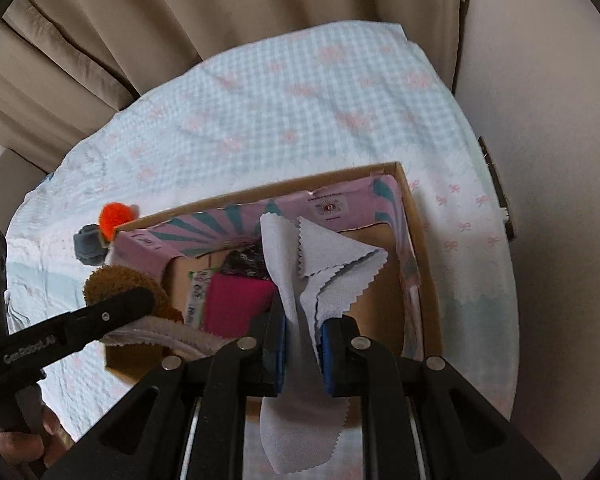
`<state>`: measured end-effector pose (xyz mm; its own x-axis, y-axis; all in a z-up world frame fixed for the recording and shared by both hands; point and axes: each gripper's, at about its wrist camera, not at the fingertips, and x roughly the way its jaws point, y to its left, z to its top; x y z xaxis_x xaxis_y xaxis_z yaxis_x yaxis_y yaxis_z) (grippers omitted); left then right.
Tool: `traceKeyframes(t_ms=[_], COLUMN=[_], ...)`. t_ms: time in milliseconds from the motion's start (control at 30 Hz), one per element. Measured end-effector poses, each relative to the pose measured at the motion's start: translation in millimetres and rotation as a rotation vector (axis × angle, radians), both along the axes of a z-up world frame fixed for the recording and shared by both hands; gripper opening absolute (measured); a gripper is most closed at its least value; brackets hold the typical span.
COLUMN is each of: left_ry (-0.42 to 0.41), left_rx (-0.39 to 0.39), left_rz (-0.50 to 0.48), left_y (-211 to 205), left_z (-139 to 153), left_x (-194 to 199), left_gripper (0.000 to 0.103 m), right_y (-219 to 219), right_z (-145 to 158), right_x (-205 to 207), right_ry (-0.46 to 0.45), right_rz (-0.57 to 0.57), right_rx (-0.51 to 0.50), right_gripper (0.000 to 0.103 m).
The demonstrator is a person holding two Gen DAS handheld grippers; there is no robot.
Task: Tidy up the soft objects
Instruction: 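Open both tools to drop the hair clip and grey cloth into the box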
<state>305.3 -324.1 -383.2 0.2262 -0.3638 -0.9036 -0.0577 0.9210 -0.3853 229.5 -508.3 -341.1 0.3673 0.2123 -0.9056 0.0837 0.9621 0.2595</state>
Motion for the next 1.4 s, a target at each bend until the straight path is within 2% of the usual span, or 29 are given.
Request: traceKeyframes(t_ms=[67, 100, 133, 167, 200, 233, 267, 300, 467, 667, 867, 1133, 1400], left_ry=[0.018, 0.035, 0.053, 0.059, 0.055, 0.042, 0.025, 0.015, -0.015, -0.018, -0.057, -0.135, -0.266], left_rx=[0.01, 0.011, 0.013, 0.035, 0.086, 0.115, 0.144, 0.174, 0.249, 0.241, 0.248, 0.252, 0.277], left_rz=[-0.019, -0.033, -0.054, -0.069, -0.091, -0.104, -0.12, -0.137, -0.185, -0.174, -0.172, -0.141, -0.106], left_y=[-2, -4, -5, -7, -7, -6, -5, -2, 9, 15, 17, 30, 63], left_z=[-5, -8, -12, -13, -12, -11, -7, -7, -3, 4, 26, 76, 142], left_x=[4, 6, 8, 8, 7, 5, 2, -2, -16, -20, -25, -43, -86], left_gripper=[0.039, 0.048, 0.065, 0.076, 0.098, 0.103, 0.103, 0.103, 0.103, 0.103, 0.103, 0.103, 0.103], right_y=[-1, -2, -2, -3, -4, -5, -6, -6, -5, -4, 2, 9, 39], right_z=[-8, -12, -15, -17, -20, -20, -20, -19, -19, -15, 5, 52, 120], right_x=[6, 8, 9, 11, 12, 12, 13, 11, 7, 5, -2, -23, -59], right_ry=[0.013, 0.02, 0.025, 0.035, 0.044, 0.047, 0.046, 0.036, 0.019, 0.009, -0.039, -0.106, -0.209], right_rz=[-0.005, -0.01, -0.012, -0.014, -0.017, -0.02, -0.025, -0.027, -0.018, -0.016, 0.013, -0.005, 0.063], right_rx=[0.006, 0.006, 0.008, 0.013, 0.013, 0.013, 0.018, 0.038, 0.045, 0.03, 0.015, -0.007, -0.093], right_gripper=[0.013, 0.013, 0.013, 0.015, 0.029, 0.064, 0.087, 0.103, 0.103, 0.103, 0.103, 0.103, 0.103])
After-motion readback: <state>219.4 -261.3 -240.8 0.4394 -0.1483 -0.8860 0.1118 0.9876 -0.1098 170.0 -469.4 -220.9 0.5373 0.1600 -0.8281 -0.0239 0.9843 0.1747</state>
